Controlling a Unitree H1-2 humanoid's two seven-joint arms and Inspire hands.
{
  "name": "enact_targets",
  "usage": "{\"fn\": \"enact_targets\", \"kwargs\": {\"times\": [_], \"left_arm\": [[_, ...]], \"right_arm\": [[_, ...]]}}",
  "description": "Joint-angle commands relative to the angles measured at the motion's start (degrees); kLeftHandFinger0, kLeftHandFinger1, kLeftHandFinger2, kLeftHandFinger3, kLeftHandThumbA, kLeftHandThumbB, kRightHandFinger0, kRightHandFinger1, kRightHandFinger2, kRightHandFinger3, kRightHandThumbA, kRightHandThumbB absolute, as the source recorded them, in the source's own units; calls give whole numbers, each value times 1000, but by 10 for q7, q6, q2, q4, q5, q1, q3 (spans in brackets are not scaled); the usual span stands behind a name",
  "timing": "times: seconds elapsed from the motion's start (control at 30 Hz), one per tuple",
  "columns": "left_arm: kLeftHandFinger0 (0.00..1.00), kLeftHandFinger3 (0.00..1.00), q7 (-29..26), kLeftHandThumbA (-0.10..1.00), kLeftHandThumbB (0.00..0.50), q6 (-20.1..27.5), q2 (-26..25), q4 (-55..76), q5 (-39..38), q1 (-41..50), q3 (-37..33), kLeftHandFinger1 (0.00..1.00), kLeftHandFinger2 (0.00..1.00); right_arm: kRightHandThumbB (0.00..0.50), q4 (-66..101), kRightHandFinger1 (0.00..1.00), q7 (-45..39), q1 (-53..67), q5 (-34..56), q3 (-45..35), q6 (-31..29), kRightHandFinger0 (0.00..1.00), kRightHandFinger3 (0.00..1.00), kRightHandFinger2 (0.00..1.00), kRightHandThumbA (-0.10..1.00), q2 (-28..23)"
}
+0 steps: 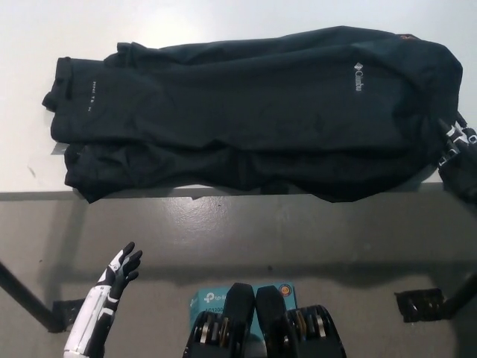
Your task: The robot grabs the right edges of the black jacket on the table, and folds it in half
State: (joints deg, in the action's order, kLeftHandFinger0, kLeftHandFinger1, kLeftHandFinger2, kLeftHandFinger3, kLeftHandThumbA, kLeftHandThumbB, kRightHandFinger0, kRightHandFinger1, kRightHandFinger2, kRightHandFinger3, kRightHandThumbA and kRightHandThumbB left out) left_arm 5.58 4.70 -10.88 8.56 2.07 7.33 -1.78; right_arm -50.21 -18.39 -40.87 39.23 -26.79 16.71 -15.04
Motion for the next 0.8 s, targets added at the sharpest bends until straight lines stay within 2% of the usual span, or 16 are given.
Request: {"fn": "enact_targets", "kwargs": {"times": [0.0, 0.13, 0.3, 0.37, 0.5, 0.63, 0.67, 0.7, 0.73, 0.77], "left_arm": [[1000, 1000, 12, 1000, 159, 19, -9, 16, -16, -10, 6, 1000, 1000], [1000, 1000, 12, 1000, 153, 22, -12, 18, -12, -10, 5, 1000, 1000], [1000, 1000, 11, 1000, 168, 16, -12, 17, -14, -14, 5, 1000, 1000], [1000, 1000, 11, 1000, 164, 12, -13, 19, -16, -14, 6, 1000, 1000], [1000, 1000, 11, 1000, 160, 15, -14, 17, -14, -17, 6, 1000, 1000], [1000, 1000, 11, 1000, 167, 11, -15, 19, -15, -15, 5, 1000, 1000], [1000, 1000, 11, 1000, 168, 10, -14, 20, -15, -16, 4, 1000, 1000], [1000, 1000, 10, 1000, 167, 8, -14, 20, -15, -18, 4, 1000, 1000], [1000, 1000, 10, 1000, 167, 8, -13, 20, -16, -18, 4, 1000, 1000], [1000, 1000, 11, 1000, 166, 8, -13, 20, -15, -20, 4, 1000, 1000]], "right_arm": [[336, -22, 1000, -15, -33, -17, 13, -21, 1000, 1000, 1000, 1000, -2], [339, -29, 1000, -18, -45, -12, 13, -18, 1000, 1000, 1000, 1000, 1], [373, 8, 1000, -22, -54, 11, 4, 3, 1000, 1000, 1000, 1000, 14], [404, 18, 1000, -31, -62, 22, 1, 15, 1000, 1000, 1000, 1000, 17], [411, 46, 1000, -16, -72, 35, -4, 50, 1000, 1000, 1000, 1000, 25], [494, 41, 1000, -21, -87, 51, -12, 79, 1000, 1000, 1000, 1000, 37], [500, 40, 1000, -25, -89, 55, -15, 84, 827, 1000, 1000, 1000, 39], [500, 35, 764, -33, -93, 60, -19, 87, 558, 1000, 970, 1000, 41], [500, 30, 668, -42, -96, 61, -18, 85, 466, 1000, 917, 1000, 43], [500, 23, 473, -54, -98, 51, -10, 71, 242, 1000, 727, 1000, 43]]}}
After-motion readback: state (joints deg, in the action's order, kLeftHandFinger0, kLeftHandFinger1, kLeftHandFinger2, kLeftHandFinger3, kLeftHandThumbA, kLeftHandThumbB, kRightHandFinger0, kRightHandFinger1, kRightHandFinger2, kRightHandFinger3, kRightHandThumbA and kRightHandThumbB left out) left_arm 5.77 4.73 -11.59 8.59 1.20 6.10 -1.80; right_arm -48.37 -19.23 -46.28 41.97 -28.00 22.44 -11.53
